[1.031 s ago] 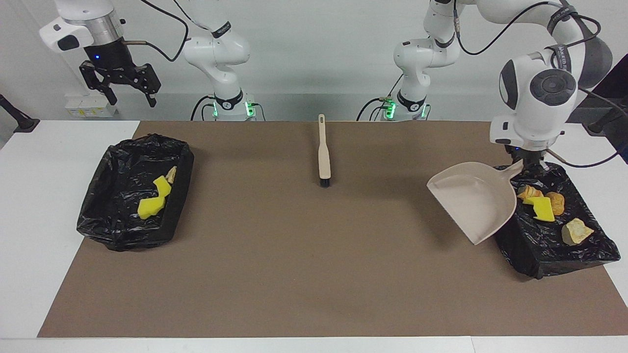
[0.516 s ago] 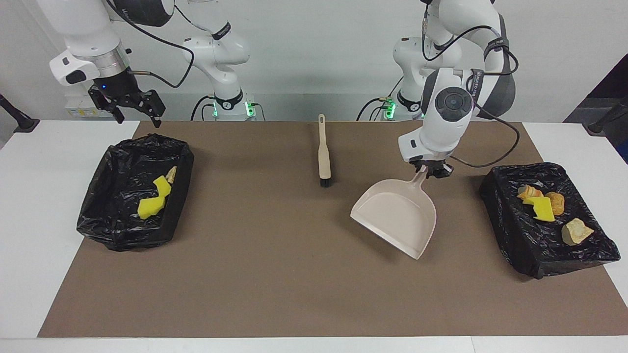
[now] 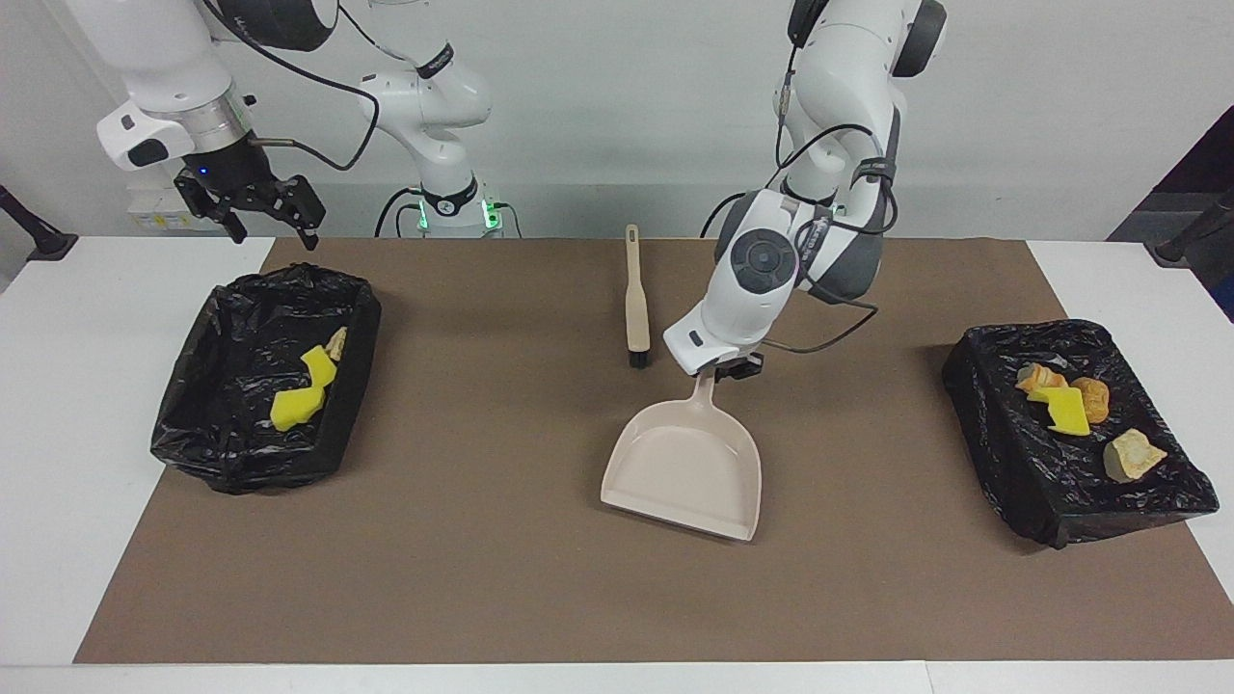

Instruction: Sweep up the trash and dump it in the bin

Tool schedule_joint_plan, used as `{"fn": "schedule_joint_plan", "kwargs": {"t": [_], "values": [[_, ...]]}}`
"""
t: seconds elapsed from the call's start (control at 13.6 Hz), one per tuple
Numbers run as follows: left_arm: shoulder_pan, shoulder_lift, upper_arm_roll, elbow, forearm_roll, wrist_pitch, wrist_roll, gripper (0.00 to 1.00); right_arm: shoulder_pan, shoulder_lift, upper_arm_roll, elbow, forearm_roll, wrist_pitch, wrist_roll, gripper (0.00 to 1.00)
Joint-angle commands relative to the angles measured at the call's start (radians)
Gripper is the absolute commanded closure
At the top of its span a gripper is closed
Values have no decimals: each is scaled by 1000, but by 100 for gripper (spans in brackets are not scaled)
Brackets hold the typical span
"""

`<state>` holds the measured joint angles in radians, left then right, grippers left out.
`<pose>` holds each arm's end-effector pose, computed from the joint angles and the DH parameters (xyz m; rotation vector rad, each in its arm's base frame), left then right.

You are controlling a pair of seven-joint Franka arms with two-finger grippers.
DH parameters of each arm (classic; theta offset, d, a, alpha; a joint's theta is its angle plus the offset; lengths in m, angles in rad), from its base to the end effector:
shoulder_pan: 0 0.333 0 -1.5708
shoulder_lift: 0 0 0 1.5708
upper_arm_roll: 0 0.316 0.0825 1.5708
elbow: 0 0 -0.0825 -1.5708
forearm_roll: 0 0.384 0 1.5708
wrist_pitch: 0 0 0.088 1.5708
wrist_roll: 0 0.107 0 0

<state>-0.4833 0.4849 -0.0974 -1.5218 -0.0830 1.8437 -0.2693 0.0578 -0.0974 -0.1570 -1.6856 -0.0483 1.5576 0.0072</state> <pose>0.5639 -0.3669 0.3687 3.0508 -0.4222 -0.3056 0.5183 -0.0609 0.6211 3.1052 -0.1636 -0.0517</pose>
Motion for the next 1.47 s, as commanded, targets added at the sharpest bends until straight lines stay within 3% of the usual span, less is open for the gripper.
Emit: {"fn": "schedule_joint_plan", "kwargs": {"t": [0.0,0.22,0.29,0.37,0.44,0.52,0.66,0.81,0.88,1.1,1.4], "values": [[-52,95,28,123,-12,-1,-88,100,2,-70,14,-101,4,27,19,0],[-90,87,30,121,35,3,-242,100,54,-85,25,-120,-24,15,80,0],[-83,77,28,121,31,-9,-275,75,57,-93,28,-124,-24,-2,103,0],[-74,58,30,112,26,-14,-287,62,59,-93,30,-123,-24,-8,105,0],[-63,26,30,94,25,-33,-303,35,59,-90,30,-118,-10,-8,103,0],[-61,5,31,78,28,-40,-336,0,56,-85,28,-111,-4,-7,102,0],[-46,-22,31,65,31,-47,-363,0,50,-70,27,-99,-4,7,80,0],[-2,-48,31,64,31,-84,-358,0,40,31,27,43,-2,-83,79,0],[26,-54,31,69,29,-93,-351,0,36,39,22,61,11,-96,77,0],[96,-55,31,83,42,-107,-315,0,22,39,13,55,25,-77,73,0],[227,-100,33,89,40,-149,-83,0,2,38,13,49,33,-57,1,0]]}}
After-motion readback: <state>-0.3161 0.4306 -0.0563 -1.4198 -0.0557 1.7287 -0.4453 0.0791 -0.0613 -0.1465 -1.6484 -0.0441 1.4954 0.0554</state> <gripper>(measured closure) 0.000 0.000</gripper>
